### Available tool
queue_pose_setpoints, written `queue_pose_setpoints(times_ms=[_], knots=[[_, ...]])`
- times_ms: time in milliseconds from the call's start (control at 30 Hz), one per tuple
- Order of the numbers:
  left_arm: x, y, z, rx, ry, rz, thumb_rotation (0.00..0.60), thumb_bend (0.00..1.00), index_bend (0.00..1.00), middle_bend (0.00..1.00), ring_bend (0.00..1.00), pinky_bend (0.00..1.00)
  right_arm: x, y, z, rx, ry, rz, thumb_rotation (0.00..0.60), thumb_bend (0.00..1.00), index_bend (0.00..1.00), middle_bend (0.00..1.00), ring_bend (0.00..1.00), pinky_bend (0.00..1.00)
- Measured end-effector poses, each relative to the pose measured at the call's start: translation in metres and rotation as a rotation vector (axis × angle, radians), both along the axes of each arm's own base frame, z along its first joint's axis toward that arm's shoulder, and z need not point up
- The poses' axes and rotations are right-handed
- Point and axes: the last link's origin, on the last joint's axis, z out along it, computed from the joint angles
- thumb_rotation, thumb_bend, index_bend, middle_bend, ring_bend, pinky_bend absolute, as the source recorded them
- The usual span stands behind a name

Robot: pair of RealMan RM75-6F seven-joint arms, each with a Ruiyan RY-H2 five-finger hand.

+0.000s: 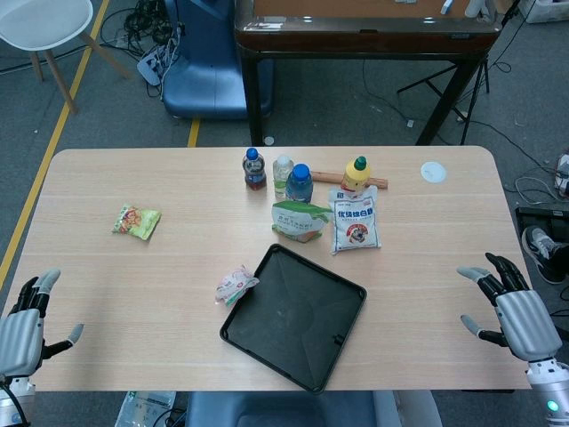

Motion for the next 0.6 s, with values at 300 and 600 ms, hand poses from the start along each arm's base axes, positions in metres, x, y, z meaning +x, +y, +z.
queue_pose_setpoints(times_ms=[300, 600], knots=[[0.002, 0.002, -0.003, -0.02, -0.029, -0.015, 0.6, 0.21, 0.09, 0.1, 0.06, 0.24, 0.001, -0.003, 0.002, -0.01, 0.001, 0.01, 0.6, 0.21, 0.23, 0.28, 0.06, 0.06], [0.009, 0.025, -0.02, -0.138, -0.103, -0.073, 0.6, 0.21, 0.04, 0.1, 0.06, 0.24, 0.011, -0.009, 0.017, -0.071, 0.011, 0.036, 0.6, 0.21, 0.23, 0.28, 0.06, 0.06]])
